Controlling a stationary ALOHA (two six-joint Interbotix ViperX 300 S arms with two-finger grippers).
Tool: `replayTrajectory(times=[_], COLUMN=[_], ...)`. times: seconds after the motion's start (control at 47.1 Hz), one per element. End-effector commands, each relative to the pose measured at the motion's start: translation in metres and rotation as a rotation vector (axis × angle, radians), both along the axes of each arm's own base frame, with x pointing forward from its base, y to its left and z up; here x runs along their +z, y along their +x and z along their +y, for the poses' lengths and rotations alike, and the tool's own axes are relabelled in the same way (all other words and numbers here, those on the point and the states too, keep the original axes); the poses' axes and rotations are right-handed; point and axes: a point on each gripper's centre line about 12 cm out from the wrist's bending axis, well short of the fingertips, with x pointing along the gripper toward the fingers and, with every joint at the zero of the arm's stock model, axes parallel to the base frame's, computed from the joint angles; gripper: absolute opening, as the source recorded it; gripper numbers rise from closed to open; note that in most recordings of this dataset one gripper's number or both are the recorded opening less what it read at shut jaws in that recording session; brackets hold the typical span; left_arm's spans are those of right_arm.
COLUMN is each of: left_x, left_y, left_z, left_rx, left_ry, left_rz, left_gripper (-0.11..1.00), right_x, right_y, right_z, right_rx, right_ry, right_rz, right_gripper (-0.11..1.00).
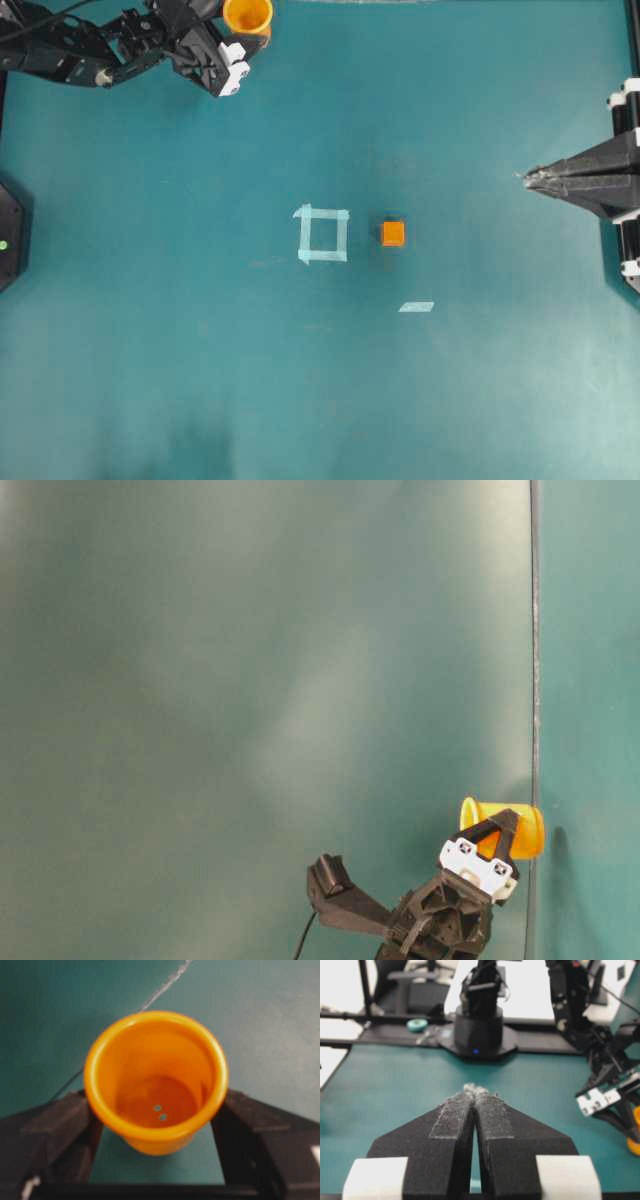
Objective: Move the cup backward with left arm.
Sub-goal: 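Hold the orange cup near the far edge with the left gripper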
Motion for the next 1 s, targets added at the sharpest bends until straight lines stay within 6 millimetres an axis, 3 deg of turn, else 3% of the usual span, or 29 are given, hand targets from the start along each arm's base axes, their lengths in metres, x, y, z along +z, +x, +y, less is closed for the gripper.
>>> replayTrajectory(times=[0.0, 0.977], left_x=[0.0117, 0.0126], left_y=[0.0027, 0.0011], left_z=[0.008, 0.0115], left_rx=[0.012, 0.021], left_ry=[0.023, 0.025], left_rz=[-0.031, -0.033], left_gripper=[0.65, 0.65], right_x=[0.0142, 0.0143], right_y=[0.0014, 0.0019], right_z=[0.0003, 0.0004], right_rx=[0.001, 0.002], right_ry=[-0.001, -0.003], right_rz=[-0.037, -0.031], right_gripper=[0.0, 0.0])
